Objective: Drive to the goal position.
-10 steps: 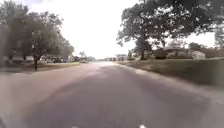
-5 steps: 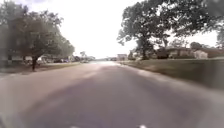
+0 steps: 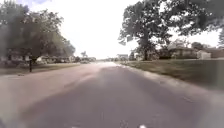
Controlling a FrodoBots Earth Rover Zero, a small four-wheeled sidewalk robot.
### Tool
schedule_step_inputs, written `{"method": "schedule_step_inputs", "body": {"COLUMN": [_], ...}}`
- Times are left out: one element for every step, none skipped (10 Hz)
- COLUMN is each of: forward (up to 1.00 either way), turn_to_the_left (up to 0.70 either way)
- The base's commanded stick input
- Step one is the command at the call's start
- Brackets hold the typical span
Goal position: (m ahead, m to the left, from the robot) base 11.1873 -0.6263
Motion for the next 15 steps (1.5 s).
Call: {"method": "schedule_step_inputs", "body": {"forward": [1.00,1.00,1.00,1.00,1.00,1.00,1.00,1.00,1.00,1.00,1.00,1.00,1.00,1.00,1.00], "turn_to_the_left": [-0.15,-0.32,-0.35,-0.18,0.00,0.00,0.00,0.00,0.00,0.00,0.00,0.00,0.00,0.00,0.00]}}
